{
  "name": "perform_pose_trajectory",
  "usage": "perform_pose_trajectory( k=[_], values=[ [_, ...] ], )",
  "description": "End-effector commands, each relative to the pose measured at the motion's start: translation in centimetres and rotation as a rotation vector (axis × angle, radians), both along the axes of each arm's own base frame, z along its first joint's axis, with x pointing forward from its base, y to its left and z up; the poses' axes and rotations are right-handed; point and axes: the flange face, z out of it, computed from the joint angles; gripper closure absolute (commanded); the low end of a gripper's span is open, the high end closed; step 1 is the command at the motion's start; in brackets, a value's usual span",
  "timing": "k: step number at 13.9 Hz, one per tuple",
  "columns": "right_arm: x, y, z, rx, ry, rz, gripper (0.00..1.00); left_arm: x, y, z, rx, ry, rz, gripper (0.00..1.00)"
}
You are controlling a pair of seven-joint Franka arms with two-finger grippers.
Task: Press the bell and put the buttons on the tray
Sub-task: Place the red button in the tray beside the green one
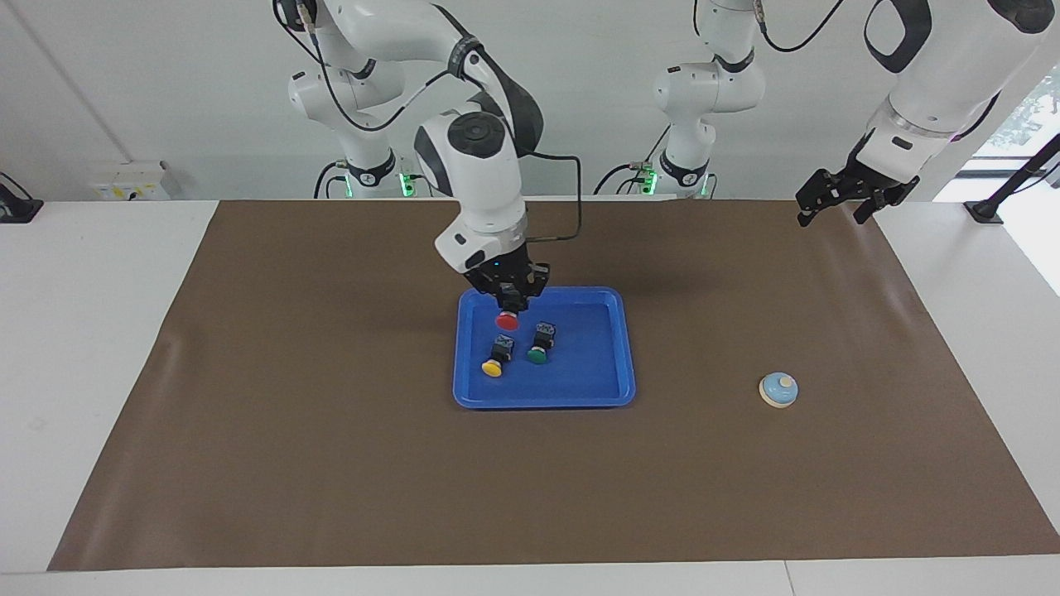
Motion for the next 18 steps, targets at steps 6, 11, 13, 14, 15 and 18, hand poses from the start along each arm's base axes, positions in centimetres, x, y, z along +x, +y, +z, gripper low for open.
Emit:
perform_pose_trajectory(
  k=[6,11,13,14,15,18],
  values=[
    [0.4,8.1,-6.3,0.013,-0.005,0.04,1.0,-0.1,0.3,0.4,0.011,0.0,0.002,0.0],
    [-0.8,10.0,-9.8,0.009,-0.041,0.081,1.0,-0.1,0.3,0.4,0.011,0.0,0.002,0.0],
    [-1.1,9.9,-10.8,0.015,-0.048,0.083,1.0,-0.1,0.3,0.4,0.011,0.0,0.002,0.0],
    [-1.8,9.8,-12.6,0.028,-0.066,0.083,1.0,-0.1,0.3,0.4,0.011,0.0,0.002,0.0],
    [-2.1,9.6,-13.5,0.033,-0.073,0.083,1.0,-0.1,0.3,0.4,0.011,0.0,0.002,0.0],
    [-2.3,9.6,-13.7,0.027,-0.06,0.082,1.0,-0.1,0.3,0.4,0.011,0.0,0.002,0.0]
  ],
)
